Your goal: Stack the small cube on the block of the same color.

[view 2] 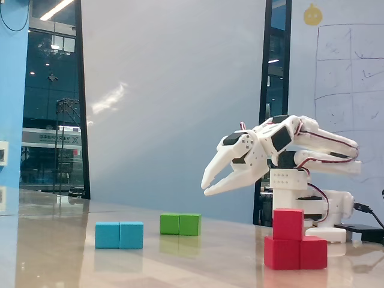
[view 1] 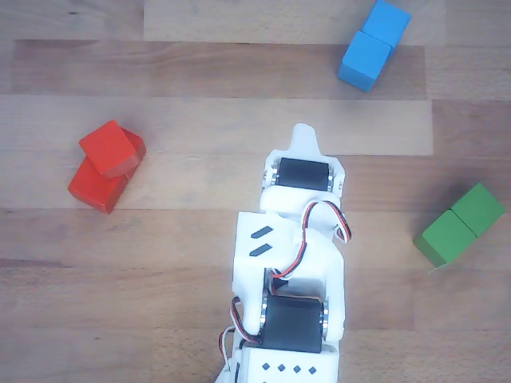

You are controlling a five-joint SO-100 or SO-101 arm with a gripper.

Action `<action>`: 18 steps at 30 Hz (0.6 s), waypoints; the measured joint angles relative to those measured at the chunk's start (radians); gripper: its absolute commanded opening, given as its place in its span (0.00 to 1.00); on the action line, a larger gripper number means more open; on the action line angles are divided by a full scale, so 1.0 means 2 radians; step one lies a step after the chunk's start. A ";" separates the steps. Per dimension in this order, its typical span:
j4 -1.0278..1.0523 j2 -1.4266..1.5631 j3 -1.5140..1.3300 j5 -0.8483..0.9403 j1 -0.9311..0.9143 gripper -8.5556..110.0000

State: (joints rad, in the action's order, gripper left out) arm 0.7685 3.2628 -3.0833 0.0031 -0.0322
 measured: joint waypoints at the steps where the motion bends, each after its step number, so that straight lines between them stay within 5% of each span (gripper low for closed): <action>1: 0.000 0.008 -0.008 0.000 0.000 0.07; 18: 0.140 0.077 -0.039 0.000 0.000 0.07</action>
State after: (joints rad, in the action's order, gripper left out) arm 1.0492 3.4177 -3.1615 0.0031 -0.0322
